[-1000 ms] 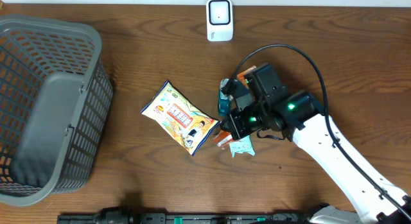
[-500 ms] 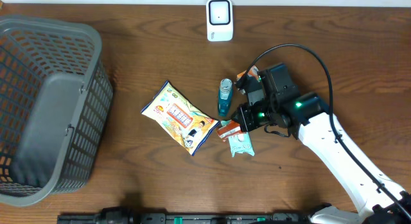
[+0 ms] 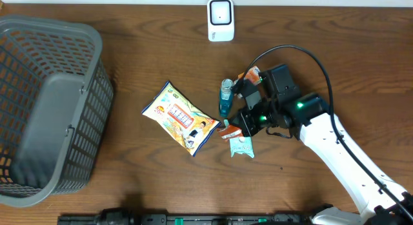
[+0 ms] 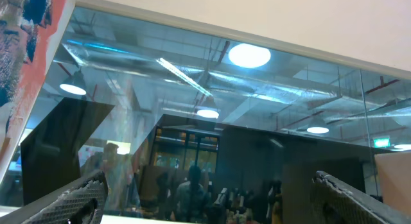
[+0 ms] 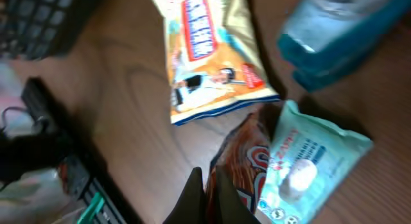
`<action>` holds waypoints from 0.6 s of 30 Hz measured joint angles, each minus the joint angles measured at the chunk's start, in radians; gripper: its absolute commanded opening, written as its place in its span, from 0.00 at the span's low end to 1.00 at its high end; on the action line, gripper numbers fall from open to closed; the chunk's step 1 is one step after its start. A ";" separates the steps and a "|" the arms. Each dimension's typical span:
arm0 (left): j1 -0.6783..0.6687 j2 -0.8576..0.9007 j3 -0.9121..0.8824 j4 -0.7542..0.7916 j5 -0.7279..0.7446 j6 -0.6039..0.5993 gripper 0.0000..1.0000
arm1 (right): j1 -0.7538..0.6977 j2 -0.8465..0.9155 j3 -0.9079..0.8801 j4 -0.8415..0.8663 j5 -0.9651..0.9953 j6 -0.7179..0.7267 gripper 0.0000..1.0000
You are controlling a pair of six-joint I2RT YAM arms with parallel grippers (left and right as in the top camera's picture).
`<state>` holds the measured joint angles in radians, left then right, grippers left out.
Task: Scan the item barcode
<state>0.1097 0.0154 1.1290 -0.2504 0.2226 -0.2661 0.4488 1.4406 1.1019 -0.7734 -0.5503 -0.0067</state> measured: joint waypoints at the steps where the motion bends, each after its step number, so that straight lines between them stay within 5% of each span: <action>1: 0.000 0.000 0.000 0.000 0.000 0.000 1.00 | 0.000 0.000 0.000 0.000 -0.011 -0.008 0.01; 11: 0.000 0.000 0.000 0.000 0.000 0.000 1.00 | 0.000 0.000 0.000 0.003 -0.055 -0.152 0.01; 18: 0.000 0.000 0.000 0.000 0.000 0.000 1.00 | 0.000 0.000 0.000 0.008 0.073 -0.126 0.01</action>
<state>0.1097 0.0154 1.1290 -0.2504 0.2226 -0.2661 0.4488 1.4406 1.1019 -0.7658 -0.4774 -0.1329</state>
